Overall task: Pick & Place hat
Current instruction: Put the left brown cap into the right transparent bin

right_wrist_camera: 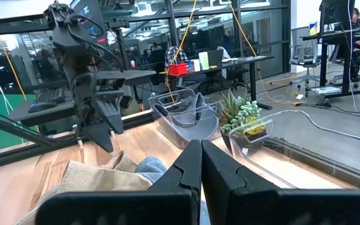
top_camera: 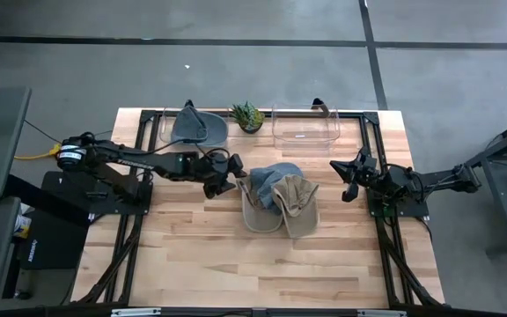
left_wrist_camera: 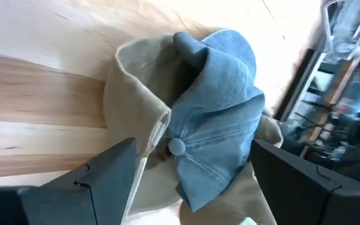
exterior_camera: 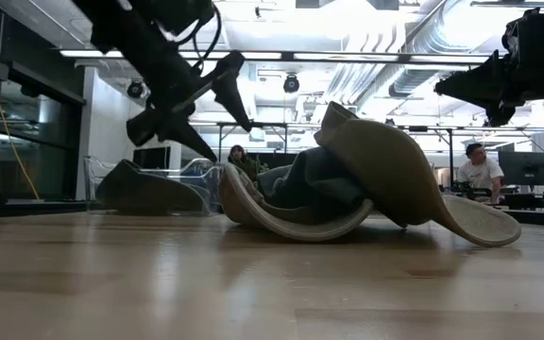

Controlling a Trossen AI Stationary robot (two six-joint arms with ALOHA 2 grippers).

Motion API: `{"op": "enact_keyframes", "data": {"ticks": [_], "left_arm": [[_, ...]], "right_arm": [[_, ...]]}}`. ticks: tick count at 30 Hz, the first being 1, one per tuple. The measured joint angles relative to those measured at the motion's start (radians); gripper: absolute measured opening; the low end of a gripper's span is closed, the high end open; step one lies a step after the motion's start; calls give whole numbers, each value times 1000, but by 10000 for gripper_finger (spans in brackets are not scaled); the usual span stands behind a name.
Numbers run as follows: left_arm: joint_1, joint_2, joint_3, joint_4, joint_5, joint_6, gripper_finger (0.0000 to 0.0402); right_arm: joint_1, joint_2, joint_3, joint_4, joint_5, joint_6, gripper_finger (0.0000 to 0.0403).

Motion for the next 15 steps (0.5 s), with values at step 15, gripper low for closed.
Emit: {"op": "enact_keyframes", "data": {"ticks": [15], "left_arm": [[0, 232, 487, -584, 1, 158, 297]], "right_arm": [[0, 3, 0, 0, 0, 0, 0]]}}
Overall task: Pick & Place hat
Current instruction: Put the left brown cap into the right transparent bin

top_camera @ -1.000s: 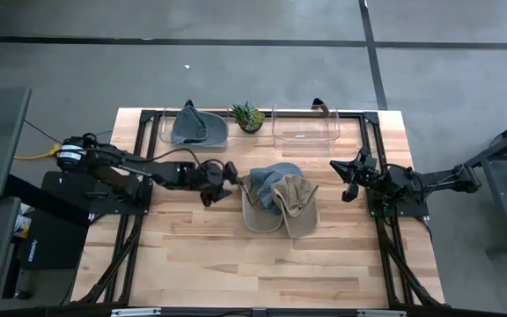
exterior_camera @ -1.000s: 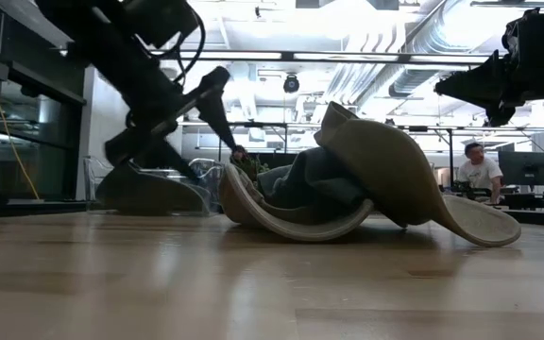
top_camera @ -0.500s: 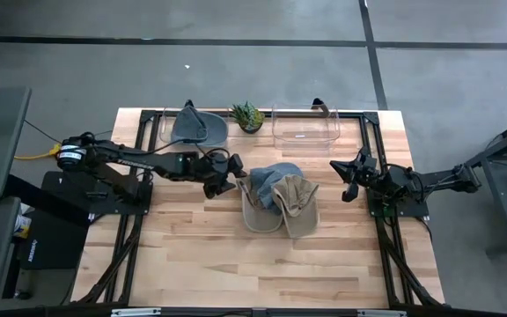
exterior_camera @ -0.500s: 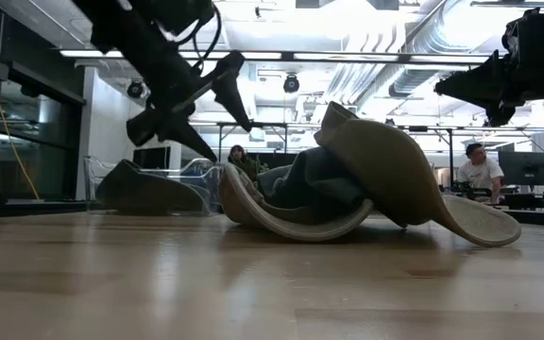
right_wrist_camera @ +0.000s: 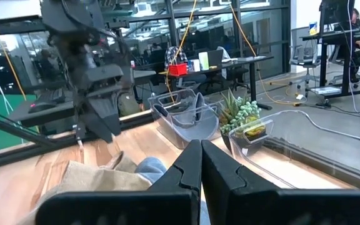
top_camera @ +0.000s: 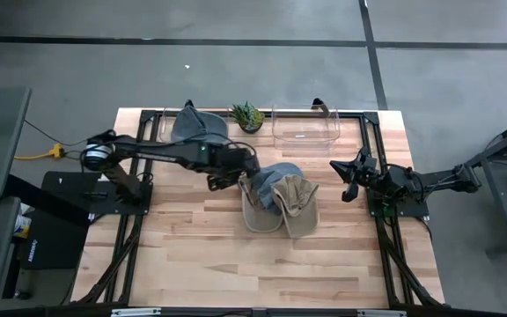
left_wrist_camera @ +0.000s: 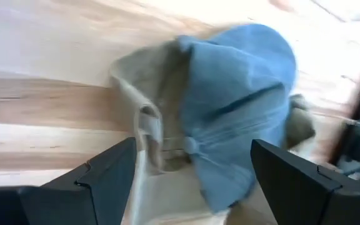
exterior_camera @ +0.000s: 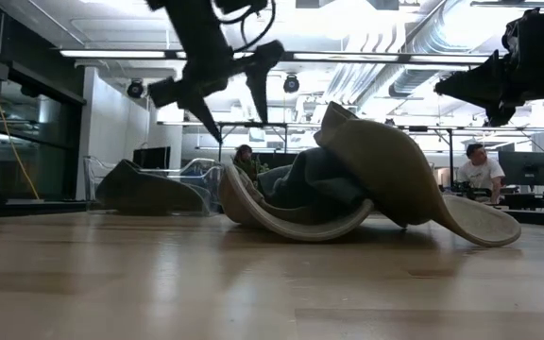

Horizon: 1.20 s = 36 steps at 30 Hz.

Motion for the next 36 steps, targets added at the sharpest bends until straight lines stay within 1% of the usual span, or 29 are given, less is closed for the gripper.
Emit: {"op": "enact_keyframes", "data": {"ticks": [4, 6, 7, 9, 12, 14, 15, 17, 20, 23, 27, 30, 32, 34, 36], "left_arm": [[0, 56, 109, -152, 5, 18, 297], [0, 90, 150, -172, 23, 20, 297], [0, 103, 162, -171, 36, 22, 297], [0, 110, 164, -242, 53, 21, 297], [0, 154, 183, -181, 73, 3, 297], [0, 167, 168, -241, 83, -3, 297], [0, 168, 166, -241, 87, -6, 297], [0, 188, 183, -169, 87, -23, 297], [0, 201, 168, -219, 88, -33, 297], [0, 216, 180, -176, 87, -53, 297], [0, 238, 169, -199, 115, -63, 297], [-1, 257, 179, -155, 127, -81, 298], [-1, 264, 168, -192, 127, -86, 298], [0, 261, 176, -160, 121, -93, 298], [0, 255, 176, -174, 104, -98, 298]], "right_arm": [[0, 10, 0, -1, -1, 0, 0], [0, 11, 0, -4, -1, 0, 0], [0, 12, 0, 0, -1, 0, 0], [0, 15, 0, -8, -1, 0, 0], [0, 19, 0, -9, -1, 0, 0], [0, 18, 0, -11, -1, 0, 0], [0, 18, 0, -8, -1, 0, 0], [0, 18, 0, -11, -1, 0, 0], [0, 18, 0, -10, -1, 0, 0], [0, 18, 0, -11, 0, 0, 0], [0, 18, 0, -15, -1, 0, 0], [0, 17, 0, -15, -1, 0, 0], [0, 17, 0, -15, 0, 0, 0], [0, 18, 0, -15, 0, 0, 0], [0, 19, 0, -15, 0, 0, 0]]}}
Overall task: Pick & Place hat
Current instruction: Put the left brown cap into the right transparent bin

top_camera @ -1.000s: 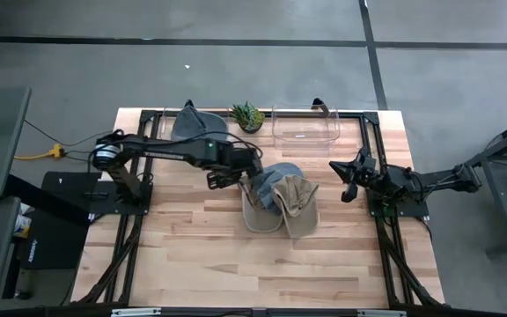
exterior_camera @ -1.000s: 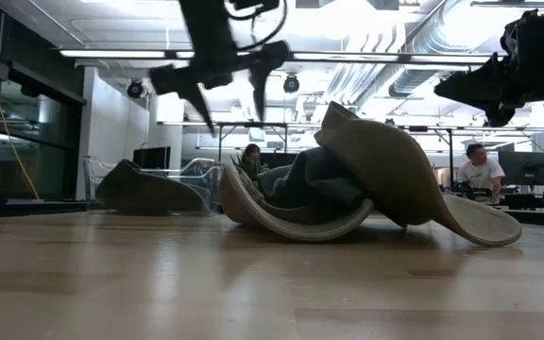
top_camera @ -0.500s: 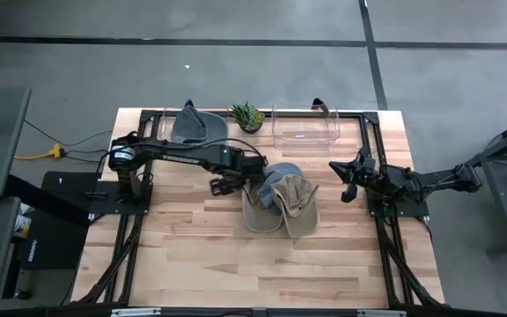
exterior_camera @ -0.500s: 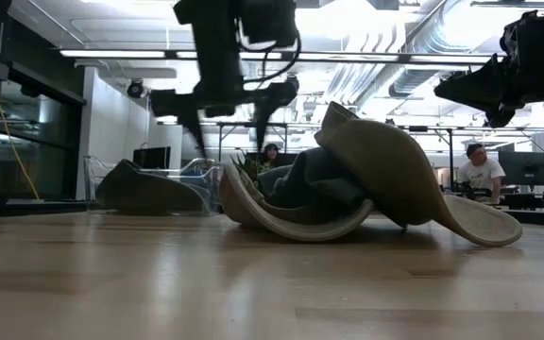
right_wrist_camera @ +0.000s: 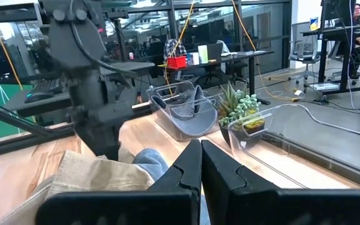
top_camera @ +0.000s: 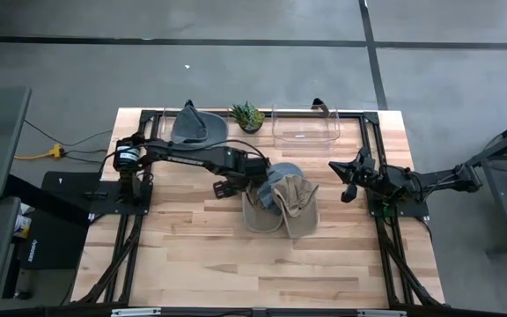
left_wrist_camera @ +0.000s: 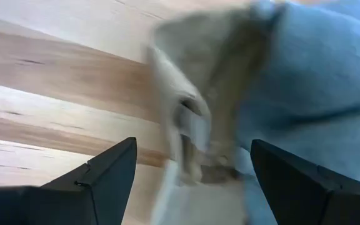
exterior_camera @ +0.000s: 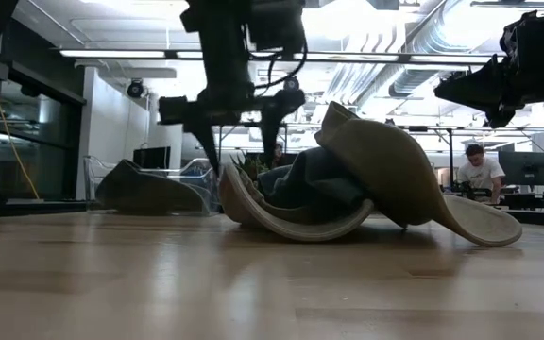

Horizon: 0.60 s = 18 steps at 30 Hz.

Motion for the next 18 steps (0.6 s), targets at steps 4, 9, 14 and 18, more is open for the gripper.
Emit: {"op": "enact_keyframes", "data": {"ticks": [4, 9, 14, 18], "left_arm": [[0, 5, -3, -5, -18, -15, 298], [1, 3, -3, -3, -18, -17, 298], [1, 3, -3, -3, -27, -19, 298], [7, 3, -3, -12, -21, -16, 298]], "right_arm": [[0, 0, 0, 0, 0, 0, 0], [0, 0, 0, 0, 0, 0, 0], [0, 0, 0, 0, 0, 0, 0], [0, 0, 0, 0, 0, 0, 0]]}}
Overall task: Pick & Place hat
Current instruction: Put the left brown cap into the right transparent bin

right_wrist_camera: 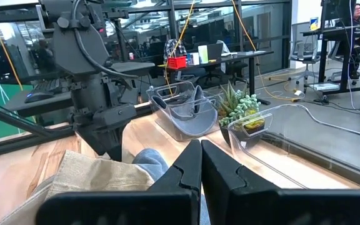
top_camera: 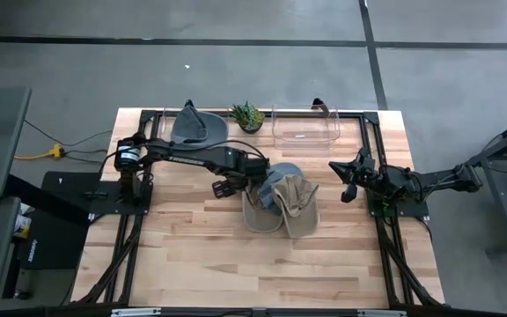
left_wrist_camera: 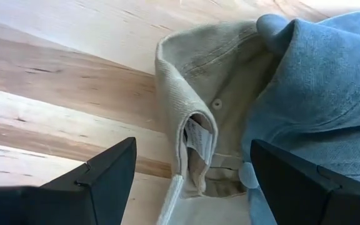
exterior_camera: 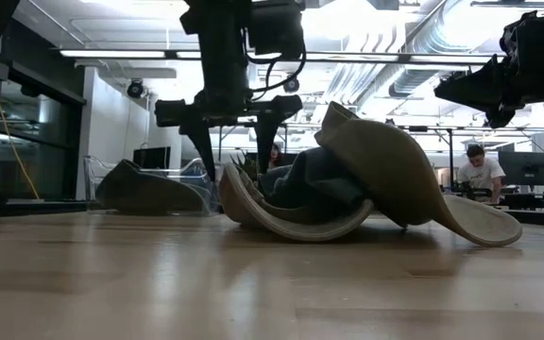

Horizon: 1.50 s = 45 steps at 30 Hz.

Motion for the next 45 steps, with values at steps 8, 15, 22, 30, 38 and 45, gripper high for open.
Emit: {"op": "enact_keyframes", "data": {"ticks": [8, 15, 22, 30, 38, 45], "left_arm": [[1, 63, 1, 23, 34, 4, 298], [1, 92, 0, 38, 45, 14, 297], [1, 90, 0, 26, 53, 40, 244], [1, 90, 0, 12, 53, 71, 130], [1, 90, 0, 2, 83, 142, 16], [1, 88, 0, -21, 87, 189, 3]], "right_arm": [[0, -1, 0, 0, 0, 0, 0], [0, -1, 0, 0, 0, 0, 0], [0, -1, 0, 0, 0, 0, 0], [0, -1, 0, 0, 0, 0, 0], [0, -1, 0, 0, 0, 0, 0], [0, -1, 0, 0, 0, 0, 0]]}}
